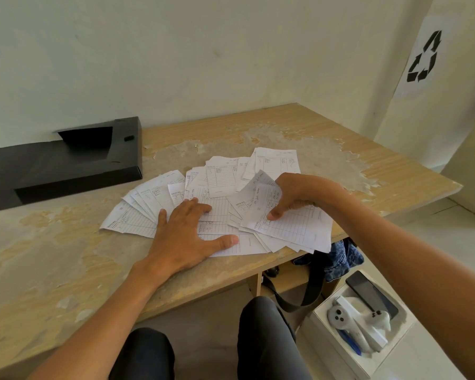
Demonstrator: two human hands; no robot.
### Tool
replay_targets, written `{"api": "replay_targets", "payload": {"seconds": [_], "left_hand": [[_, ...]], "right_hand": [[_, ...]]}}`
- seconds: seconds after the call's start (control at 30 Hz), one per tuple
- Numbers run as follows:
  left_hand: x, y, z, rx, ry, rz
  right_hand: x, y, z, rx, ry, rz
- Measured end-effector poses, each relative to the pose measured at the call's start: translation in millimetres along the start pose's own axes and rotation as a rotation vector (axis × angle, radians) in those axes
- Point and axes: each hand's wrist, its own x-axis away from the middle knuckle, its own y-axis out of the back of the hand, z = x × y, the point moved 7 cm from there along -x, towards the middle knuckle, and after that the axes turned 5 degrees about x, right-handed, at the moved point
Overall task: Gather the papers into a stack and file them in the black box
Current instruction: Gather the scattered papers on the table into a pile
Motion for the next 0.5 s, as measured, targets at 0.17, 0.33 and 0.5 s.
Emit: {"api": "replay_targets", "payload": {"seconds": [0.17, 0.33, 0.5], "left_hand": [[1.0, 5.0, -1.7, 0.023, -0.008, 0.001], [-2.5, 13.7, -3.2, 0.033, -0.018, -0.008], [-2.6, 10.9, -0.3, 0.05, -0.022, -0.012]], "right_hand": [[10.4, 11.1, -4.5, -0.119, 0.031, -0.034], [22.0, 26.3, -24.6, -0.596, 0.112, -0.018], [12.9, 20.9, -46.3, -0.766, 0.053, -0.14]]}}
